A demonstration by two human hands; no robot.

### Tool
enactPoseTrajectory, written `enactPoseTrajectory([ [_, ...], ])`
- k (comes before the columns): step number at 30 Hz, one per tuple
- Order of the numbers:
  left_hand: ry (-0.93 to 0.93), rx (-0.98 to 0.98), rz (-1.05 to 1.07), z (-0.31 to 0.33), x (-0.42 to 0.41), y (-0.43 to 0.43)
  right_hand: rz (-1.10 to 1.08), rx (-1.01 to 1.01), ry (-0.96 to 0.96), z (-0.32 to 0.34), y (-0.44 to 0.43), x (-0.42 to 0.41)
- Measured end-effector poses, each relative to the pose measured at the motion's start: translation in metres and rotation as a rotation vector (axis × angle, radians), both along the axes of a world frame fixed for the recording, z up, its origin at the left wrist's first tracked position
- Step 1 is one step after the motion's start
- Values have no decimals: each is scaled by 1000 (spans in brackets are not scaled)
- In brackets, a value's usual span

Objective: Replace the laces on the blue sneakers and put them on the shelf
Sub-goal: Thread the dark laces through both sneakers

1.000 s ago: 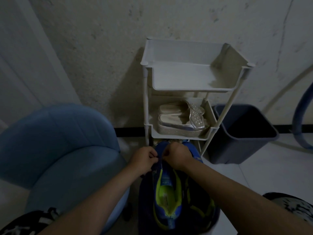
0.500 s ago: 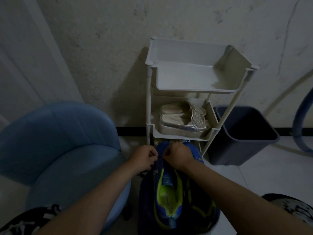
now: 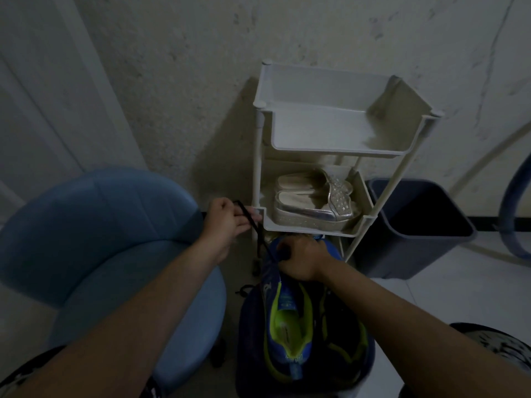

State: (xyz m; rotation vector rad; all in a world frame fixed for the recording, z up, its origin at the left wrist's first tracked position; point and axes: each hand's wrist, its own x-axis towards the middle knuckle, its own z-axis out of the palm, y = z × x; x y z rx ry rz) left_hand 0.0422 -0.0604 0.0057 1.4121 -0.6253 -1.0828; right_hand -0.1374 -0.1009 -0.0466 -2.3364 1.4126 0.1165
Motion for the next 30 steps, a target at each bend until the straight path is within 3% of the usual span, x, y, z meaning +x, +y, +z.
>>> enactPoseTrajectory([
  [4, 228, -58, 5, 11, -8, 3, 47, -38, -74, 6, 2, 7],
  [12, 223, -179, 88, 27, 12, -7, 32, -33, -158, 15, -1, 17],
  [18, -223, 350, -347, 0, -1, 11, -89, 62, -827, 53, 0, 22],
  [21, -435, 354, -666, -5, -14, 18, -77, 78, -982, 72, 0, 20],
  [23, -489, 330, -709, -11, -23, 16, -67, 79, -950, 75, 0, 18],
  [25, -501, 315, -565, -15, -28, 11, -67, 148, -858, 69, -1, 16],
  [28, -246, 252, -249, -13, -23, 4, -23, 166, -485, 51, -4, 6],
  [30, -57, 170, -154, -2, -19, 7, 94, 148, -184, 38, 1, 0],
])
